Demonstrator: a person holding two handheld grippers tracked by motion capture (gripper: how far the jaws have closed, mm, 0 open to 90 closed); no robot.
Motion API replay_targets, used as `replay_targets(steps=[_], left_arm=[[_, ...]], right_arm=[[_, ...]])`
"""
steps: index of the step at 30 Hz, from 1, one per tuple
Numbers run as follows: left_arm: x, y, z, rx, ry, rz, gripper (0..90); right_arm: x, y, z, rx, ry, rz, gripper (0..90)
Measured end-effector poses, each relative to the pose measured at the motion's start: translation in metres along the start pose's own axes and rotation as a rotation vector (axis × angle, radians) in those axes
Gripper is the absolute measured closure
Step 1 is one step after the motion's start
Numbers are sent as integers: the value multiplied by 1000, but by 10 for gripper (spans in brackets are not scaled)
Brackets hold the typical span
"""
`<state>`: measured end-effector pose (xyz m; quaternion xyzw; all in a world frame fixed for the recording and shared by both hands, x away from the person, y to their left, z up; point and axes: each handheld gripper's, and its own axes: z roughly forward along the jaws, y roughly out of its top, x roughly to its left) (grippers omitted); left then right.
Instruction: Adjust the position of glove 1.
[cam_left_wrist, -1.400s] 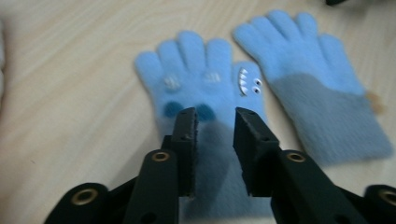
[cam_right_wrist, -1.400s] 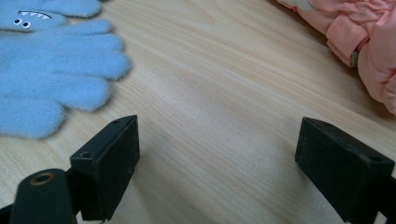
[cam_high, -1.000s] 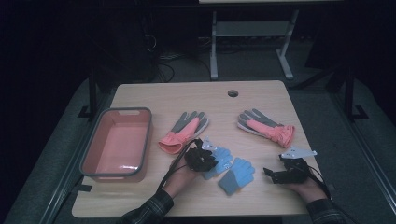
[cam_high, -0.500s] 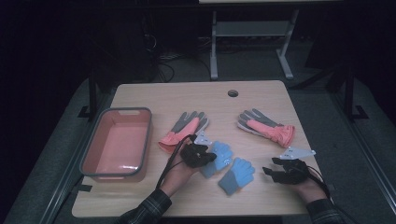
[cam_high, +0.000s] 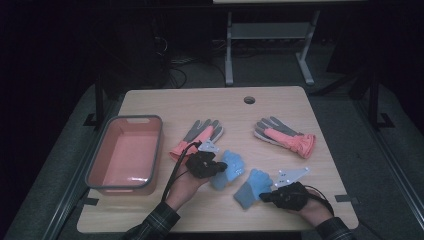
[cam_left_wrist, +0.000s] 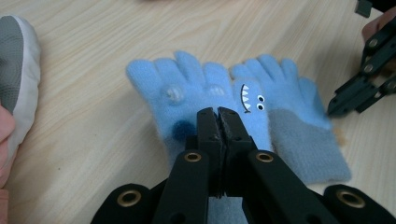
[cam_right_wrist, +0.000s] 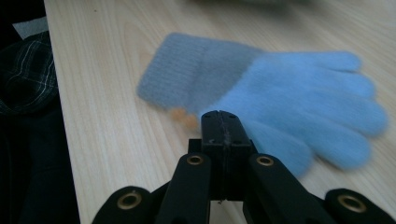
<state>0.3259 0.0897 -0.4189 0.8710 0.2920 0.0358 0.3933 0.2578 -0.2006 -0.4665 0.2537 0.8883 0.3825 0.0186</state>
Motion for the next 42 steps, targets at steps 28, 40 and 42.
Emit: replay_targets(steps=[28,40,42], left_arm=[[-14,14,6,-7,-19,-35,886],[-30,25,26,28,-44,4,885],[-32,25,28,29,-45,3,885]], right_arm=[[-18,20,10,-82,-106,50,678],[-50,-5,-14,-112,-301,154,358],[-52,-6,-15,-114,-302,168,351]])
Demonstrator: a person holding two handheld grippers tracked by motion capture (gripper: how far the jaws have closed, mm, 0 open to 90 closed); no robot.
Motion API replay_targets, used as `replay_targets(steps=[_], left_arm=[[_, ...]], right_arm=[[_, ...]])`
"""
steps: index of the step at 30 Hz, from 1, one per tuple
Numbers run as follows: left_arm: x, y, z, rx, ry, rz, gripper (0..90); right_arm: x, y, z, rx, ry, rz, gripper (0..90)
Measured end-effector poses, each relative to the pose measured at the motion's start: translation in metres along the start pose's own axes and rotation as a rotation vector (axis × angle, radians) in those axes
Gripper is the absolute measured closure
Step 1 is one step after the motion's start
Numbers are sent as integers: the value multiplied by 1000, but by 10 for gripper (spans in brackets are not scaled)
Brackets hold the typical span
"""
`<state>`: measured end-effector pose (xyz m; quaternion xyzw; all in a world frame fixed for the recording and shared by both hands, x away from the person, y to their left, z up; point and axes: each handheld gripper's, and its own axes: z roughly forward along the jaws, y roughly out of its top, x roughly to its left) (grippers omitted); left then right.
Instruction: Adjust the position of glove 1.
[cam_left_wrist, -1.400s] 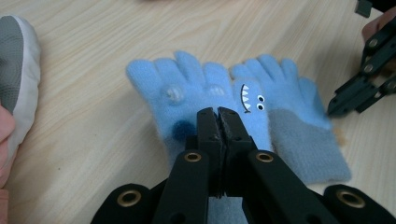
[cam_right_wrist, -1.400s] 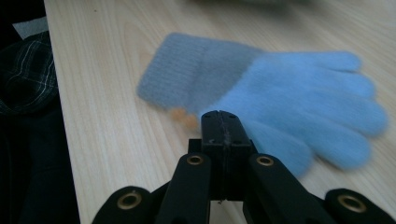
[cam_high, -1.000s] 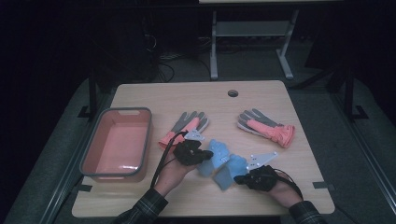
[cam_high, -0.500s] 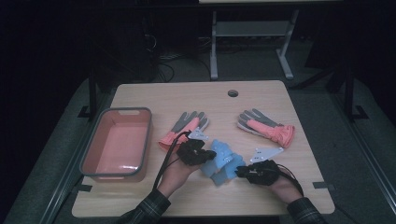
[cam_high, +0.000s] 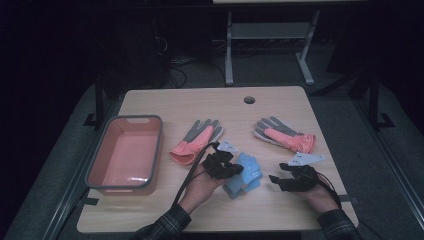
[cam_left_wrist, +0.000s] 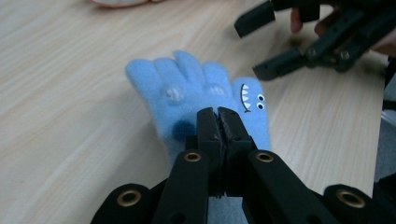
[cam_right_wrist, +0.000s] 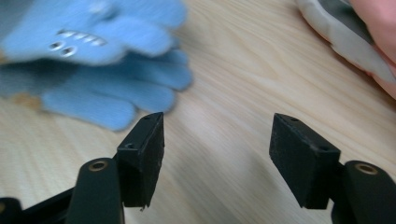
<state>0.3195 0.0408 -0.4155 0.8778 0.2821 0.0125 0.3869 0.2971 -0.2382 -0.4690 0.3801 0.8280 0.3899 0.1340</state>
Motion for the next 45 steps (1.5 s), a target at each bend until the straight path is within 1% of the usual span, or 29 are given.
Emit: replay_targets(steps=[1,3,4,7,8,10,11,12,13,14,15,16,17,18,19,22,23,26,28,29,30,31,32,33,35,36,40,42,45], left_arm=[[0,-1,1,14,-6,13,885],[-2,-3,5,22,-9,7,885],[-1,-3,6,36,-11,20,885],[-3,-4,10,43,-7,17,884],[-3,-5,13,57,-9,29,884],[-3,-5,14,59,-11,30,884],[-4,-6,17,58,-9,23,884],[-3,-7,19,76,-2,42,883],[-3,-7,20,81,1,44,883],[-3,-8,21,80,4,37,883],[-2,-9,23,96,8,44,882],[-2,-10,25,95,7,36,882],[-1,-11,27,107,9,47,881],[-2,-13,30,110,12,39,880],[-2,-14,32,120,14,46,878],[-2,-15,33,115,10,44,853],[-2,-15,31,110,4,44,808],[-1,-13,25,92,-2,34,590],[-1,-13,22,83,-2,26,479],[-1,-13,20,97,-9,45,424],[-1,-14,20,95,-12,45,353],[-1,-14,20,88,-8,39,309],[-1,-15,20,97,-6,56,271],[0,-16,22,101,-1,65,239],[-1,-17,24,96,5,60,178],[-1,-18,28,114,11,77,174],[-3,-19,34,119,18,83,169],[-3,-19,38,134,25,99,168],[-5,-20,42,139,35,109,169]], right_arm=[[-5,-3,0,9,-17,11,333],[-6,-4,2,19,-25,24,320],[-7,-5,2,25,-30,21,315],[-7,-5,2,23,-40,27,299],[-7,-5,2,23,-43,25,294],[-8,-6,1,23,-48,24,291],[-8,-6,1,23,-48,24,291],[-9,-6,2,28,-55,24,288],[-9,-6,2,28,-55,26,287],[-9,-6,3,29,-57,27,285],[-9,-6,3,29,-60,28,285],[-9,-6,3,29,-61,28,283],[-9,-6,3,27,-62,26,282],[-9,-6,2,26,-63,27,278],[-9,-6,2,25,-61,28,273],[-10,-7,3,31,-69,30,253],[-10,-7,3,31,-69,29,246],[-9,-8,4,39,-73,28,230],[-9,-8,5,41,-76,26,216],[-9,-9,5,40,-75,26,215],[-9,-9,6,38,-75,25,211],[-9,-9,6,36,-74,24,206],[-9,-9,6,36,-74,22,203],[-9,-9,6,34,-74,22,201],[-9,-9,6,34,-73,22,199],[-9,-10,6,31,-73,21,194],[-9,-10,7,27,-73,18,190],[-9,-10,6,26,-73,17,189],[-9,-10,6,26,-72,17,189]])
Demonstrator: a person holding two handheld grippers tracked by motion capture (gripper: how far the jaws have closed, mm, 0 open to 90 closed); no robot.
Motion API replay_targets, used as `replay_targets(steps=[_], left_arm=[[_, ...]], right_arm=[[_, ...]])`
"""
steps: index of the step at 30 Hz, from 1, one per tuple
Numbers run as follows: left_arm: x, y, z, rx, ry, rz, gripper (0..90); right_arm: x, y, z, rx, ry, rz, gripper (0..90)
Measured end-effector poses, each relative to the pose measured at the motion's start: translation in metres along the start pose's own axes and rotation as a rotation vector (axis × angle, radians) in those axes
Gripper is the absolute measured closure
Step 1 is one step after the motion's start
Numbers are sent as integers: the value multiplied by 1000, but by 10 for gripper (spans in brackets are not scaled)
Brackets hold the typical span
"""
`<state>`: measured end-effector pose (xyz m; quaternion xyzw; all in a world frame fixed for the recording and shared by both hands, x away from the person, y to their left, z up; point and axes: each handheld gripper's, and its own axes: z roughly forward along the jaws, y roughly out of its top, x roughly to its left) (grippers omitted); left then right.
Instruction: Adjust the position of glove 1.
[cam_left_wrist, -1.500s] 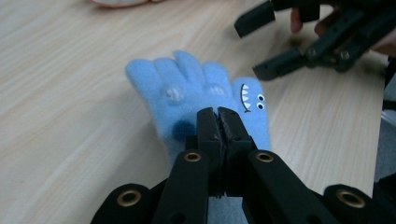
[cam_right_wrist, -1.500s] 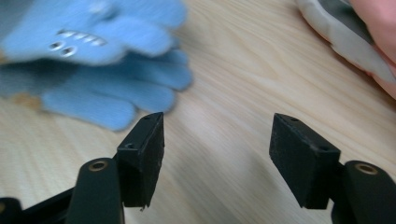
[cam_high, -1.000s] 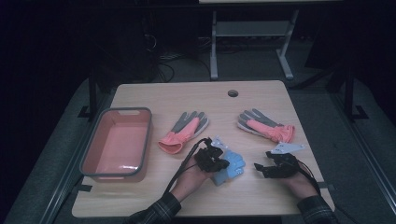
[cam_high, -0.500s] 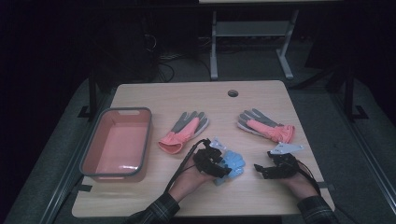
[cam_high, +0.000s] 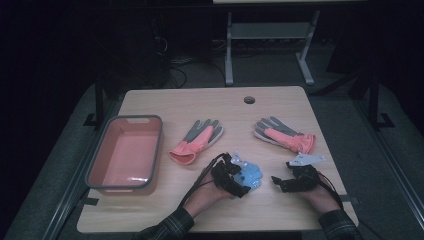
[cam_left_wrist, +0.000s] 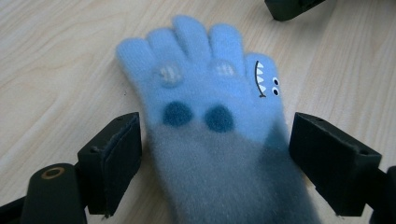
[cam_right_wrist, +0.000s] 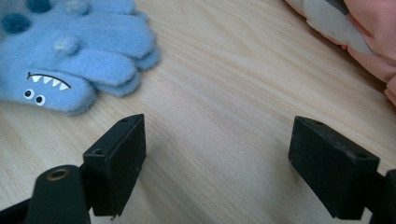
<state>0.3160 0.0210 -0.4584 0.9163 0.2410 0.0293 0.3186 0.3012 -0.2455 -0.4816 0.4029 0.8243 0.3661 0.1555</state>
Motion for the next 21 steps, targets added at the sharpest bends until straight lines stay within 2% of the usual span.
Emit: replay_targets(steps=[3,4,7,19,21], left_arm=[[-2,-1,3,10,0,13,172],[-3,-2,4,15,19,39,176],[-9,-3,6,18,62,76,186],[-3,-6,0,-15,66,67,379],[-2,-7,-1,-21,66,66,448]], right_arm=[[0,0,0,0,0,-1,189],[0,0,0,0,0,-1,189],[0,0,0,0,0,-1,189],[0,0,0,-3,2,-4,187],[0,0,0,-3,3,-5,184]])
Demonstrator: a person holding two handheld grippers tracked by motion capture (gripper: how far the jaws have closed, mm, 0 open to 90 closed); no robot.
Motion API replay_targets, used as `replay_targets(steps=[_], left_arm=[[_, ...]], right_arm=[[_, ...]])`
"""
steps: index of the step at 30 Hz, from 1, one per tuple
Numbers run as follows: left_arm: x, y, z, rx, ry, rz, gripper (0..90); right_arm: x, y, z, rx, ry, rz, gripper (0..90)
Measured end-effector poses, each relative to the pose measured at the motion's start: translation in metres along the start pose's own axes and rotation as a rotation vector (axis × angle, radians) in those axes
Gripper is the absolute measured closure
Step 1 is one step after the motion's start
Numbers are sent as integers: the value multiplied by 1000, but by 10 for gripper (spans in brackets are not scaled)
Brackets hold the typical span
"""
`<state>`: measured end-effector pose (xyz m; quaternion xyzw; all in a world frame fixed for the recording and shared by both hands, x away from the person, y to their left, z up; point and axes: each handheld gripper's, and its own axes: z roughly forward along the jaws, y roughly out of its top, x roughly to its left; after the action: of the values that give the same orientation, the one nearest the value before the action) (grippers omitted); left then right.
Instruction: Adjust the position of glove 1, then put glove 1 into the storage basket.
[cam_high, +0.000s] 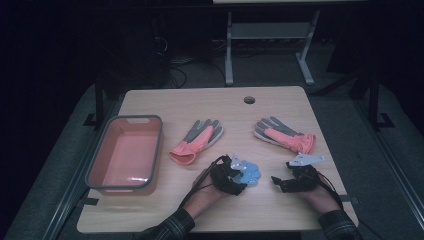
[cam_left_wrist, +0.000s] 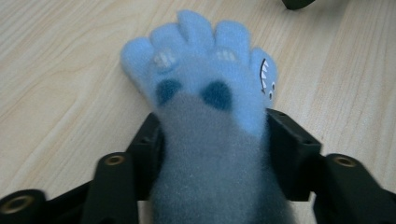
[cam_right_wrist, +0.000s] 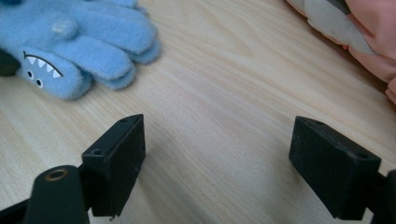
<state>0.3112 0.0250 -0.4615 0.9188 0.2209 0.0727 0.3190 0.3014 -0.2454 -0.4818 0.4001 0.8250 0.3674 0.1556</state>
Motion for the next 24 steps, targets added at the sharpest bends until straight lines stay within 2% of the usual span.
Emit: replay_targets(steps=[3,5,6,7,10,15,20,21,24], left_arm=[[0,0,-1,2,-4,3,542],[0,0,-2,4,-6,5,561],[0,0,-2,4,-8,3,629],[0,0,-2,3,-12,2,656],[3,0,-3,-3,-33,-21,716],[9,-2,-4,-19,-78,-70,744],[13,-2,-7,-25,-105,-86,759],[14,-2,-9,-33,-112,-99,769],[14,-1,-11,-36,-119,-99,772]], right_arm=[[0,0,0,0,0,0,182],[0,0,0,1,1,0,180],[0,0,0,2,2,0,178],[0,0,0,2,2,0,177],[0,0,0,2,2,0,177],[0,0,0,2,2,0,177],[0,0,0,2,2,0,177],[0,0,0,2,2,0,177],[0,0,0,2,2,0,177]])
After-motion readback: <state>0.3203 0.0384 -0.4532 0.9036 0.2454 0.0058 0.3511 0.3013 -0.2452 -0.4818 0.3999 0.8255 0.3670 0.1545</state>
